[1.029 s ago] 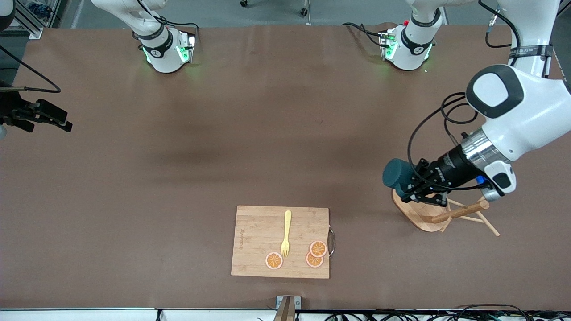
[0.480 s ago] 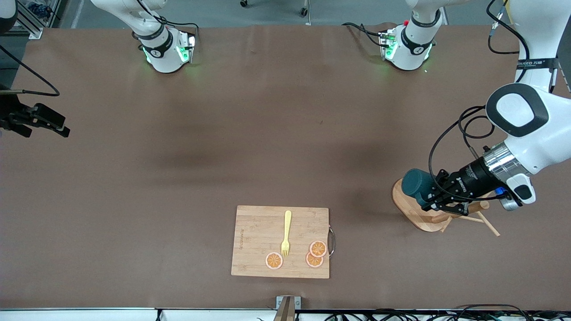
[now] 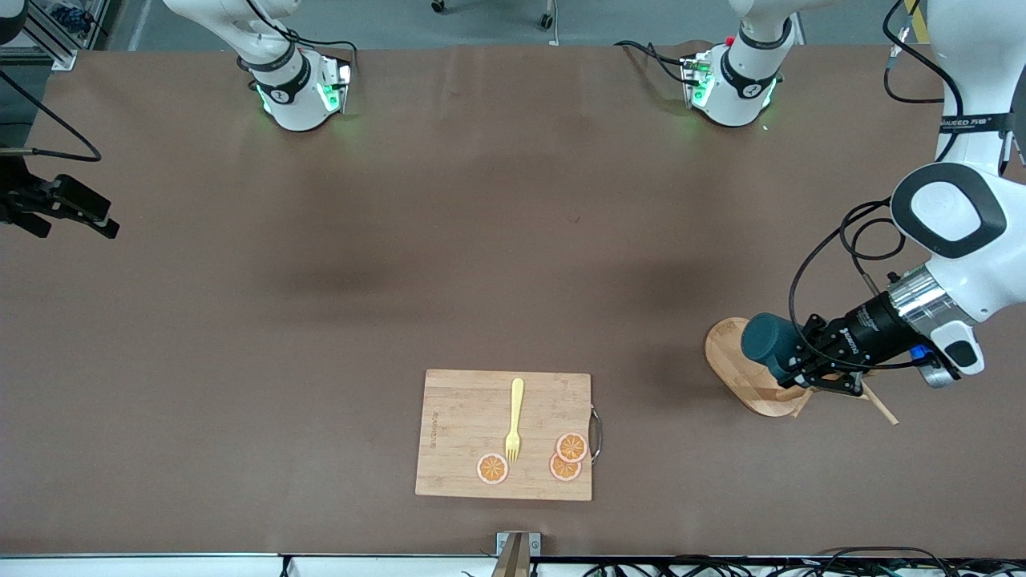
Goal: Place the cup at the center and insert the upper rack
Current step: 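Hang the mug handle onto a stand peg with the left gripper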
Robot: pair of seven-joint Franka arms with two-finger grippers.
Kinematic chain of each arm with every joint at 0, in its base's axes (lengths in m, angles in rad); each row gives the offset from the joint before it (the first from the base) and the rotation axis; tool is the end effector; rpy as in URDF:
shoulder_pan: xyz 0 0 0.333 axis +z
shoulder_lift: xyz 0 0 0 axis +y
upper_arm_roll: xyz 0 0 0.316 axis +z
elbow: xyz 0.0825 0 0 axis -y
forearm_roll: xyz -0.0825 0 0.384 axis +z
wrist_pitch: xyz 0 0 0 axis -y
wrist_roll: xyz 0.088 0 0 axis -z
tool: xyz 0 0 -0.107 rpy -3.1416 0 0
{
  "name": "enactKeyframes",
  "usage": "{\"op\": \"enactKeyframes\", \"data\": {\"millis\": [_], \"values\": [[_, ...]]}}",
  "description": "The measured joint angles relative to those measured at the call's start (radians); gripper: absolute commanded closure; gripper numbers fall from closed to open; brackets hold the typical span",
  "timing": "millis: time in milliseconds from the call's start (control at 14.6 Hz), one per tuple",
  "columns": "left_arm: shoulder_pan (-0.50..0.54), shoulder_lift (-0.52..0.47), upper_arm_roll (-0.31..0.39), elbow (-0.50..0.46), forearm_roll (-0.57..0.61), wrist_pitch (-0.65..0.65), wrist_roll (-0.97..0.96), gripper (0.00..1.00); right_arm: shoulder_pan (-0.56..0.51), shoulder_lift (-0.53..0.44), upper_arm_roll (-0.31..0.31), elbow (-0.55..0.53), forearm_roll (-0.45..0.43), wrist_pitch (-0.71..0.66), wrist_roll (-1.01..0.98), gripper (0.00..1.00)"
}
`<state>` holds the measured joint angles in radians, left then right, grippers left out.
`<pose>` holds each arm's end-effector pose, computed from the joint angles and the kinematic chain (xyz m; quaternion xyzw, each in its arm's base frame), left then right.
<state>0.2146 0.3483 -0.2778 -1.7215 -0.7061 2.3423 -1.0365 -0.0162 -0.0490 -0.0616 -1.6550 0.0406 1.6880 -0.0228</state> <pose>0.6755 -0.0335 0.4233 0.7057 0.6186 -0.0607 0.3402 0.5487 -0.0397 0.6222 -0.9985 0.0290 -0.0420 0.0197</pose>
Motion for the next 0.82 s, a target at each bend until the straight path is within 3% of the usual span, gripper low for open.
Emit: {"op": "enactKeyframes", "data": {"millis": [686,754,823], "values": [[0.037,0.062,0.005,0.055,0.0,0.004,0.019,0.93,-0.014,0.0,0.009,0.002,0.0,-0.001,0.065,0.0],[0.042,0.067,0.005,0.059,0.0,0.005,0.019,0.88,-0.014,0.0,0.01,0.002,0.0,-0.001,0.068,0.0],[0.045,0.07,0.005,0.062,0.0,0.005,0.02,0.72,-0.015,0.0,0.01,0.002,0.0,-0.001,0.069,0.0]]}}
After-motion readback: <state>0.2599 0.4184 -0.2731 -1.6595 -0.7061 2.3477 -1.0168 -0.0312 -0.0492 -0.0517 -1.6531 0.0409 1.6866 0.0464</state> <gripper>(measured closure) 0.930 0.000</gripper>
